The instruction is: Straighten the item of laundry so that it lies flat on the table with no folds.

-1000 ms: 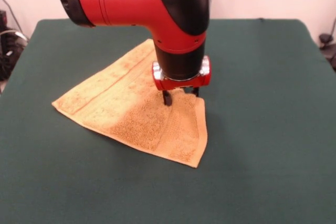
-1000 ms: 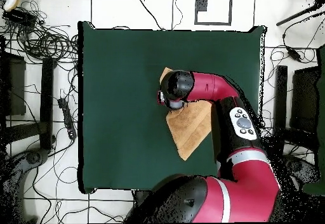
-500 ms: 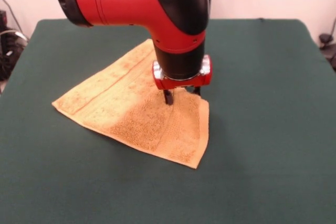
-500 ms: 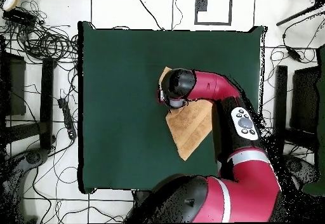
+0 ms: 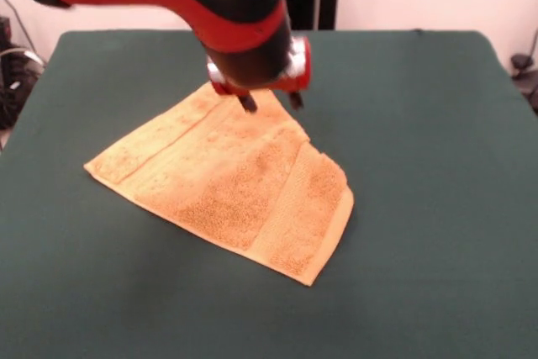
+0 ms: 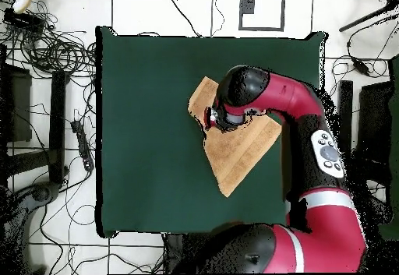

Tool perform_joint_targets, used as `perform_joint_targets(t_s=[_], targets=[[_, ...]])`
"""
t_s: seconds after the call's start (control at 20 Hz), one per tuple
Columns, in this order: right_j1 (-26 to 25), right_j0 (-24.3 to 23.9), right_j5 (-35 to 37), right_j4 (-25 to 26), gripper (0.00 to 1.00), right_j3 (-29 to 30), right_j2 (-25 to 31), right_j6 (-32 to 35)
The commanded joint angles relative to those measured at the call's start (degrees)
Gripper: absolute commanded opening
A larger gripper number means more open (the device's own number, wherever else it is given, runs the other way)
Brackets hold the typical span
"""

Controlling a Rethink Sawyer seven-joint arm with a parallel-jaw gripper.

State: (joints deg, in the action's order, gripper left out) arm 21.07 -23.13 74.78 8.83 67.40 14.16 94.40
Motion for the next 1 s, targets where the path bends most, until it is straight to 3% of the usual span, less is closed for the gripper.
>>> perform_joint_targets(t_s=[0.05,0.3,0.65,1.0], targets=[[3.63,0.97,9.97,-5.36,1.00,-2.81,2.65,7.51],[-1.48,1.20,18.76,-3.59,1.00,-13.59,3.36,5.23],[-10.66,2.82,4.69,3.49,1.00,-19.75,2.92,-1.58],[-18.00,2.13,-6.59,6.48,1.00,-23.99,4.85,-6.93]])
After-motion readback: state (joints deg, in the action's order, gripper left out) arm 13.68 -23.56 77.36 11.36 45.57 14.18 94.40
